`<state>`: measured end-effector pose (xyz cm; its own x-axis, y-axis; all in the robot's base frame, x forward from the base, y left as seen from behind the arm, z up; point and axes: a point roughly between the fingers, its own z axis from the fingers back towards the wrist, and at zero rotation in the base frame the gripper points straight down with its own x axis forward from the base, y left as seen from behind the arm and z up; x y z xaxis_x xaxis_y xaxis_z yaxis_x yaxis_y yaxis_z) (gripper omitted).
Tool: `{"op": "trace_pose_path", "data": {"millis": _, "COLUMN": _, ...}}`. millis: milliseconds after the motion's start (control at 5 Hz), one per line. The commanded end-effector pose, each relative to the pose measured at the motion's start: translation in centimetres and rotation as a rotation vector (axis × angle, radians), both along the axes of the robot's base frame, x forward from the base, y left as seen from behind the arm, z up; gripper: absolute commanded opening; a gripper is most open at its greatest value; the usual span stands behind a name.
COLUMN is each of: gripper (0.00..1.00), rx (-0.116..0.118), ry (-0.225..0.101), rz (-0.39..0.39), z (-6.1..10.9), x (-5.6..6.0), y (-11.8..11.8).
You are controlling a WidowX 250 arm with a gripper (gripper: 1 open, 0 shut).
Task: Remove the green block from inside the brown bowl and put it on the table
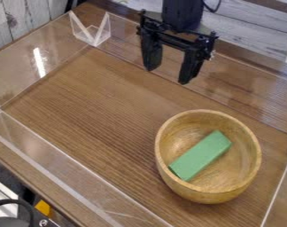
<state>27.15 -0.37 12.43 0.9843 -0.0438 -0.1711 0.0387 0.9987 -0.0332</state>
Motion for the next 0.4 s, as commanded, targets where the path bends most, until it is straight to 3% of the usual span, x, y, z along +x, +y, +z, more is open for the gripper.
{"op": "trace_pose_path", "data": {"millis": 0, "gripper": 1.00, "rx": -0.004, "ry": -0.051, "rz": 0.071, "z": 0.91, "x": 0.03, "y": 1.33}}
{"op": "trace_pose_path", "data": {"millis": 200, "gripper": 1.00, "rx": -0.022, "ry": -0.045, "rz": 0.098, "z": 0.14, "x": -0.75, "y": 0.81}}
